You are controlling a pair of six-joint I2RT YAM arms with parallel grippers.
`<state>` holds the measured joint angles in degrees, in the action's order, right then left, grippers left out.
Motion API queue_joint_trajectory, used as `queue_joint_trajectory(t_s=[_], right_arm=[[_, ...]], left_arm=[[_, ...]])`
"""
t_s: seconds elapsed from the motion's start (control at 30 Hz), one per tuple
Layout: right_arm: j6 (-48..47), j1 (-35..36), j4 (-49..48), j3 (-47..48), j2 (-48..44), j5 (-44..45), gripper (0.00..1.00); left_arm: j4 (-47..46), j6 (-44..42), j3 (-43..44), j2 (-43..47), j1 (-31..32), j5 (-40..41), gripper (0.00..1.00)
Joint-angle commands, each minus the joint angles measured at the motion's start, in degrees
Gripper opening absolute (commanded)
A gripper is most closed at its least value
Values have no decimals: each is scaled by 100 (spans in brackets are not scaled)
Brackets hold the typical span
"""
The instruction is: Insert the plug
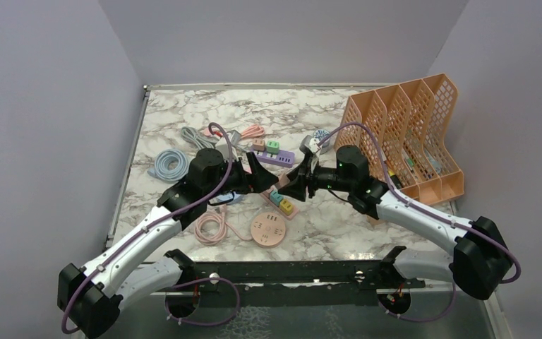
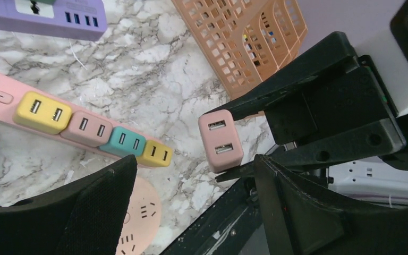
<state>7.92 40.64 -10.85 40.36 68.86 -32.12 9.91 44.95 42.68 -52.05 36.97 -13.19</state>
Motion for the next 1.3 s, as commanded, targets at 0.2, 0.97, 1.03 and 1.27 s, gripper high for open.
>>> queue_joint_trajectory(t_s=[0.2, 0.97, 1.03, 1.27], right_arm=[[-394, 202, -387, -51, 92, -504, 16], [-488, 286, -202, 44, 163, -329, 15], [-397, 286, -146, 78, 148, -198, 25], [175, 284, 147, 10, -417, 913, 71]], left_arm=[[-804, 591, 41, -498, 1, -1584, 80], [-230, -173, 512, -1220, -5, -1977, 30], [-114, -385, 606, -1266, -5, -1970, 20], [455, -2351, 1098, -1285, -14, -1263, 0]])
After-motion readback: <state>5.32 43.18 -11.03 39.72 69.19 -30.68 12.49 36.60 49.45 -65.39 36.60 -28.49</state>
